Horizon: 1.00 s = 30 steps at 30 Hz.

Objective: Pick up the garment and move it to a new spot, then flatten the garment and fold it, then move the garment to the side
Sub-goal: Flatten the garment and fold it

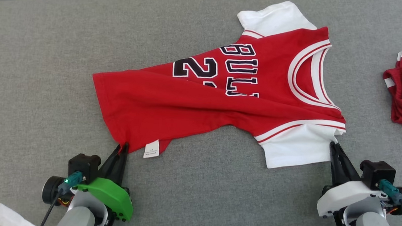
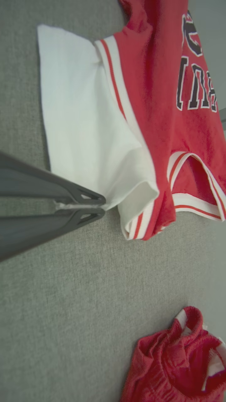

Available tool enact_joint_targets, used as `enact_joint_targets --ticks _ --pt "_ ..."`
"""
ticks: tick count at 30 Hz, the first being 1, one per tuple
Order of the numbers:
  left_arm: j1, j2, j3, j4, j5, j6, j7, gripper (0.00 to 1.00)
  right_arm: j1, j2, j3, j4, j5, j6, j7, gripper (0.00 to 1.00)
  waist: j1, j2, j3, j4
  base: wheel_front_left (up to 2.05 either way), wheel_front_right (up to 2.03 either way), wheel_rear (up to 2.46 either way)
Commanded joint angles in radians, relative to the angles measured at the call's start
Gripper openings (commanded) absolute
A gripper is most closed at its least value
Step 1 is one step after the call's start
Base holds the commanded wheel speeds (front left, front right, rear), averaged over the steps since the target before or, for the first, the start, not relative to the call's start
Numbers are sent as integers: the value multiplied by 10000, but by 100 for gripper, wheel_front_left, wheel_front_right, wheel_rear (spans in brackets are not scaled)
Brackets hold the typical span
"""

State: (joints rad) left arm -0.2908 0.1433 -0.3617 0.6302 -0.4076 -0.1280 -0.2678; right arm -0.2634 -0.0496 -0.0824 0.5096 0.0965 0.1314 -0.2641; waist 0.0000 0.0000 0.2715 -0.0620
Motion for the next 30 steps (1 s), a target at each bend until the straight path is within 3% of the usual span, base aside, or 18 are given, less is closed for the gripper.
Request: enact_joint_targets --ticks 1,7,10,15,19,27,30 --pt "345 -10 97 -74 152 -43 54 0 80 -31 -45 -233 105 -17 0 0 0 0 -401 76 0 0 0" --pt "461 -182 991 -1738 334 -42 42 0 -97 -31 -274 -1966 696 -17 0 0 0 0 -1292 191 0 0 0" --pt "207 9 1044 -2716 476 -42 43 0 -432 -34 -458 -2895 824 -17 0 0 0 0 -1698 232 0 0 0" --pt "-644 586 1147 -3860 411 -42 43 0 -1472 -28 -735 -4285 586 -17 0 0 0 0 -2121 301 0 0 0" --pt "-1791 1428 1064 -4486 239 -40 42 0 -2649 -54 -713 -5132 81 -17 0 0 0 0 -2378 317 0 0 0" --pt "-4112 2916 921 -4801 -108 -40 504 0 -5288 -1234 -335 -4982 -565 -17 211 0 0 0 -2315 467 0 0 0" --pt "-4669 3048 917 -4609 -463 -40 966 0 -6153 -1557 -99 -4477 -818 -17 458 0 0 0 -1995 530 0 0 0"
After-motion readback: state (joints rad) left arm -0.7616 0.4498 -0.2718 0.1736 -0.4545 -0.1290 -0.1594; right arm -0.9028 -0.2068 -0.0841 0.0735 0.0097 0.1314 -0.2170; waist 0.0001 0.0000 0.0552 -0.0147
